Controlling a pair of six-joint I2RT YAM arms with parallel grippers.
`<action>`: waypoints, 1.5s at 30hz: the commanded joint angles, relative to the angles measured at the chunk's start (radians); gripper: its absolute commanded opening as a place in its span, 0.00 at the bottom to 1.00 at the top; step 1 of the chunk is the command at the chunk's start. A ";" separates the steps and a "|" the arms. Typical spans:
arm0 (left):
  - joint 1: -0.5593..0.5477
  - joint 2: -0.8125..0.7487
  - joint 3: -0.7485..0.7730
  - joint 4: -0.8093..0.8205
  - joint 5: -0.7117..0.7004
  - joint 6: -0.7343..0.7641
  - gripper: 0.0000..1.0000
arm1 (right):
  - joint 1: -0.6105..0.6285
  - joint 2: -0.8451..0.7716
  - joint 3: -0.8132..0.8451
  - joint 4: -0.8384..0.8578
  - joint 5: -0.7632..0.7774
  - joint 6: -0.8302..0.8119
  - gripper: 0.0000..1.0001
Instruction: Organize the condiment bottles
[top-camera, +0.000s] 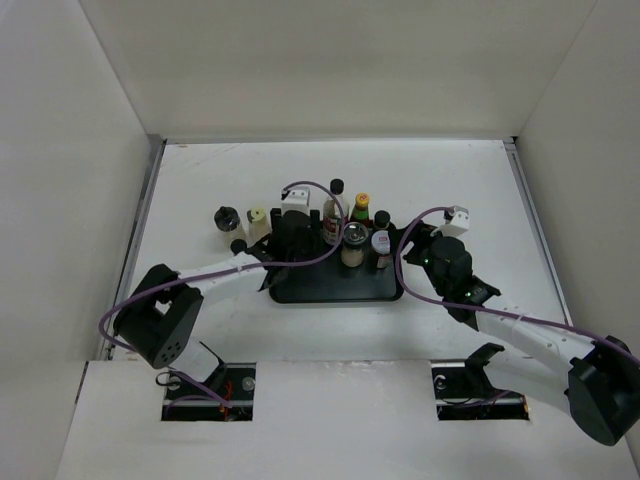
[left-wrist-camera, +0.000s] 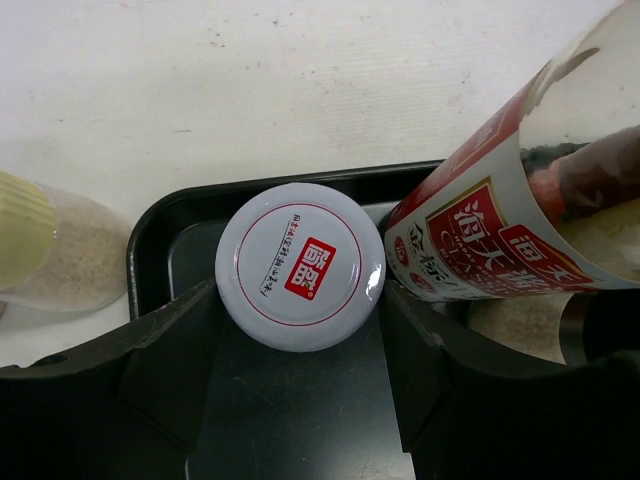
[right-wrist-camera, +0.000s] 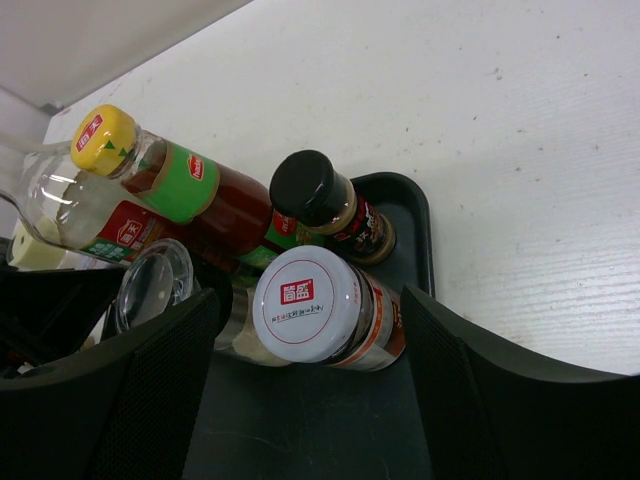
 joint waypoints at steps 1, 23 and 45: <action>-0.017 -0.030 -0.022 0.179 -0.023 -0.032 0.43 | 0.010 0.001 0.019 0.061 0.000 -0.008 0.78; -0.072 -0.331 -0.125 0.040 -0.201 0.018 0.69 | 0.010 -0.012 0.016 0.061 -0.001 -0.010 0.82; 0.179 -0.510 -0.191 -0.389 -0.204 -0.184 0.66 | 0.010 0.004 0.019 0.069 -0.003 -0.013 0.82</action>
